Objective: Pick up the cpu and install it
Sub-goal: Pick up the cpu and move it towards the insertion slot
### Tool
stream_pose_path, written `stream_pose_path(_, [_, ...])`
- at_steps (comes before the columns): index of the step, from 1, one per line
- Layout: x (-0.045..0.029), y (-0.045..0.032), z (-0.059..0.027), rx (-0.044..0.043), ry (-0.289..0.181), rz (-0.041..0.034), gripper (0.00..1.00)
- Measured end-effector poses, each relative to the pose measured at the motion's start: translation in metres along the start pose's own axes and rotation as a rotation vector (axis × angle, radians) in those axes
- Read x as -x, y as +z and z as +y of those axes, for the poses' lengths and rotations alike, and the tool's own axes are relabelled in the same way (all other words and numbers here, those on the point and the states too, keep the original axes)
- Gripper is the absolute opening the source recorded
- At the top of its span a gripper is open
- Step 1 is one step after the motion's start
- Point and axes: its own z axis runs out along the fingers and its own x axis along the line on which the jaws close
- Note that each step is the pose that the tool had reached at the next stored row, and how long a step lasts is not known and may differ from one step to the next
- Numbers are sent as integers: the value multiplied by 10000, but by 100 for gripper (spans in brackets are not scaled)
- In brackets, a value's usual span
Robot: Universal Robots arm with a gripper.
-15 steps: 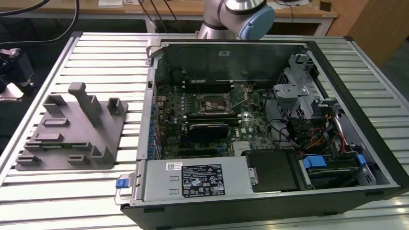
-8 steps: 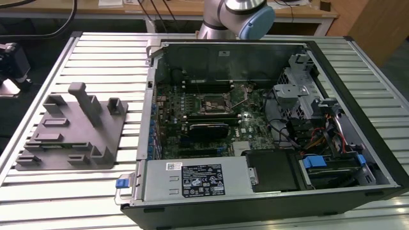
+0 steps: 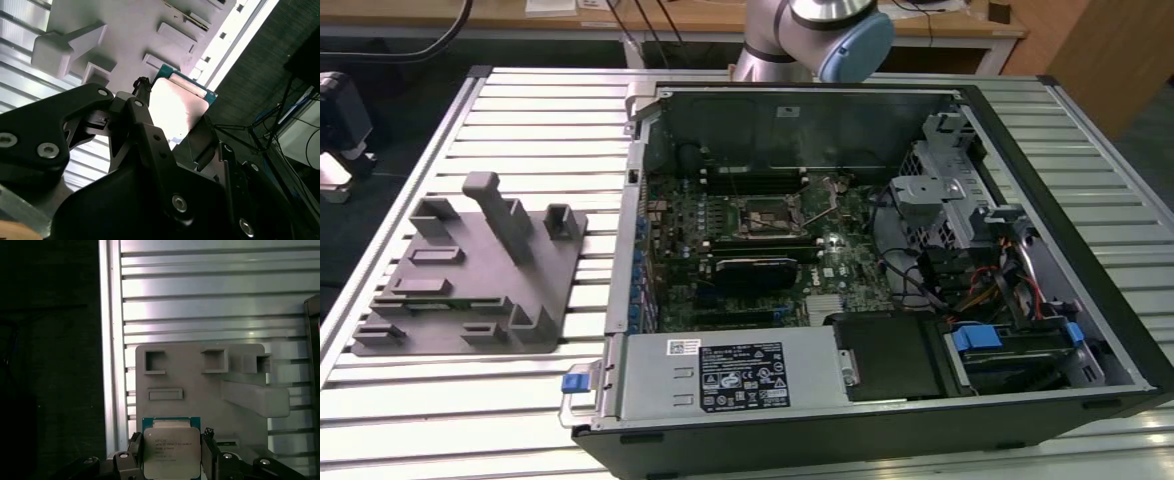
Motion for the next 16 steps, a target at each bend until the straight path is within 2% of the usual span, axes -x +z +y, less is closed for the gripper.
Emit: stream_pose_path(16, [7, -354, 18, 9, -1, 1, 55])
